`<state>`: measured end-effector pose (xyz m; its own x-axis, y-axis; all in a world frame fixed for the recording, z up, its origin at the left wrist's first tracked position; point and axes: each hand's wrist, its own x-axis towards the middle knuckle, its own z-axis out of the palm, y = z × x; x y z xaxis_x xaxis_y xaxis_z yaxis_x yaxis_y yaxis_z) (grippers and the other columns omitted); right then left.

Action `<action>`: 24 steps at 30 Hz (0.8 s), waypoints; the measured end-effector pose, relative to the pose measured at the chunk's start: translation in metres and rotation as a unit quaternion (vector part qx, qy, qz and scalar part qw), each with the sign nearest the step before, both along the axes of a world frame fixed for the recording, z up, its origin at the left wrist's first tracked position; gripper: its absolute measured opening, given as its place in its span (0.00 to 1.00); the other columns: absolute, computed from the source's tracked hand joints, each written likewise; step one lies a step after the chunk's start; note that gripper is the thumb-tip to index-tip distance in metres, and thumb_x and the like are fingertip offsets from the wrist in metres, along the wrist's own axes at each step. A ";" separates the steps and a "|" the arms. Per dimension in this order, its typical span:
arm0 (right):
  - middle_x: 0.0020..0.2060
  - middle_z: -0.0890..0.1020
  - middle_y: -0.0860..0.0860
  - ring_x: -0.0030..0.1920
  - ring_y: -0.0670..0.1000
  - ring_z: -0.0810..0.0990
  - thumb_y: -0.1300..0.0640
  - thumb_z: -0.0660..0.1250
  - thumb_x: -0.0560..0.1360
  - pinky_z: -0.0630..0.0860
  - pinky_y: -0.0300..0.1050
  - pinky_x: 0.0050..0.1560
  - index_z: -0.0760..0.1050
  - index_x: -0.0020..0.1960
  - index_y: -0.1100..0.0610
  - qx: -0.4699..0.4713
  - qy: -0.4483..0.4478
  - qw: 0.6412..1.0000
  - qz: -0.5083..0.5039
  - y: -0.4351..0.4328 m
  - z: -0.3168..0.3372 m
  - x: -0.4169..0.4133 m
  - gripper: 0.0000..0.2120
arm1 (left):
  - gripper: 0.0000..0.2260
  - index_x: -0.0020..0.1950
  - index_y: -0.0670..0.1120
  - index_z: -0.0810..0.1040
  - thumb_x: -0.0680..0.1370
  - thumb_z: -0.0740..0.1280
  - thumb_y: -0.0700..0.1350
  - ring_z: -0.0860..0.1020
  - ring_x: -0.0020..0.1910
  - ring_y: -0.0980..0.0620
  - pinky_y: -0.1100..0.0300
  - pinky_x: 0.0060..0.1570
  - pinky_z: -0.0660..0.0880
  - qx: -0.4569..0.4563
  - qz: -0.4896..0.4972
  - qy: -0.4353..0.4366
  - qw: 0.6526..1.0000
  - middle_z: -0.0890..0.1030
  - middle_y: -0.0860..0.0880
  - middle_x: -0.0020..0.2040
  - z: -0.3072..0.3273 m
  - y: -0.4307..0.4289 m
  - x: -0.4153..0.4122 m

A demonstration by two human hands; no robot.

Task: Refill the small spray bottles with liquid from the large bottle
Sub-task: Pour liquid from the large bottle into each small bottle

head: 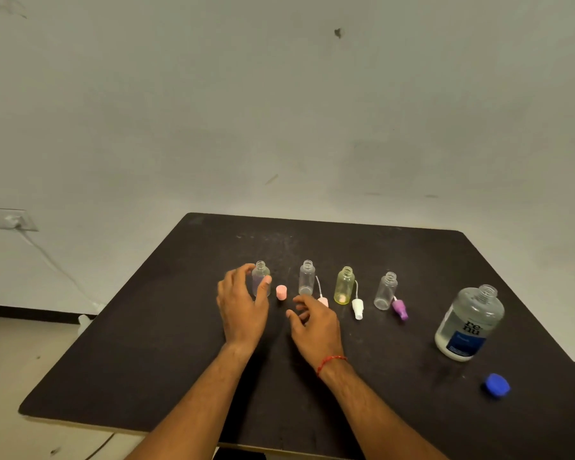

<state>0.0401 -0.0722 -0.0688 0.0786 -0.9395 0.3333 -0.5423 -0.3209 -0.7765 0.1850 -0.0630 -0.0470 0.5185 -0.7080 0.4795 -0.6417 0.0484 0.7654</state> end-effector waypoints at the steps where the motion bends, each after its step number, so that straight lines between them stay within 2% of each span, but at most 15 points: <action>1: 0.42 0.81 0.44 0.41 0.42 0.79 0.54 0.73 0.72 0.79 0.38 0.47 0.80 0.54 0.51 -0.003 -0.005 1.000 0.003 0.001 -0.001 -0.002 0.11 | 0.14 0.62 0.51 0.77 0.78 0.69 0.53 0.73 0.59 0.52 0.51 0.58 0.73 -0.011 -0.010 -0.002 1.000 0.77 0.53 0.59 -0.001 0.002 -0.002; 7: 0.45 0.81 0.44 0.44 0.42 0.80 0.54 0.73 0.72 0.80 0.41 0.48 0.80 0.56 0.52 -0.002 -0.047 0.999 -0.014 0.008 0.002 -0.036 0.13 | 0.11 0.60 0.53 0.77 0.79 0.70 0.52 0.73 0.52 0.56 0.52 0.51 0.76 -0.027 -0.063 0.001 0.998 0.76 0.58 0.52 -0.003 0.015 -0.030; 12: 0.44 0.81 0.42 0.44 0.42 0.80 0.56 0.74 0.72 0.80 0.39 0.45 0.80 0.53 0.49 -0.009 -0.067 0.997 -0.043 0.014 0.007 -0.069 0.10 | 0.10 0.58 0.53 0.78 0.78 0.71 0.51 0.76 0.53 0.58 0.53 0.52 0.78 -0.032 -0.110 0.033 0.993 0.78 0.57 0.53 -0.006 0.020 -0.059; 18: 0.47 0.81 0.42 0.47 0.41 0.80 0.54 0.74 0.72 0.81 0.39 0.47 0.79 0.56 0.49 -0.003 -0.090 0.993 -0.074 0.023 0.008 -0.111 0.13 | 0.10 0.58 0.54 0.77 0.78 0.71 0.51 0.78 0.53 0.58 0.56 0.51 0.78 -0.026 -0.165 0.067 0.984 0.78 0.57 0.53 -0.009 0.022 -0.098; 24: 0.49 0.81 0.43 0.48 0.41 0.80 0.55 0.73 0.74 0.79 0.35 0.48 0.78 0.60 0.51 -0.007 -0.100 0.990 -0.103 0.036 0.013 -0.149 0.15 | 0.10 0.58 0.53 0.78 0.78 0.72 0.48 0.80 0.54 0.58 0.57 0.54 0.79 -0.029 -0.203 0.083 0.975 0.81 0.58 0.52 -0.011 0.022 -0.135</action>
<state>-0.1094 -0.0364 -0.0555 -0.1823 -0.9240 0.3361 -0.4340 -0.2311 -0.8708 0.0498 -0.0414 -0.0580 0.2752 -0.8449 0.4588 -0.4289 0.3192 0.8451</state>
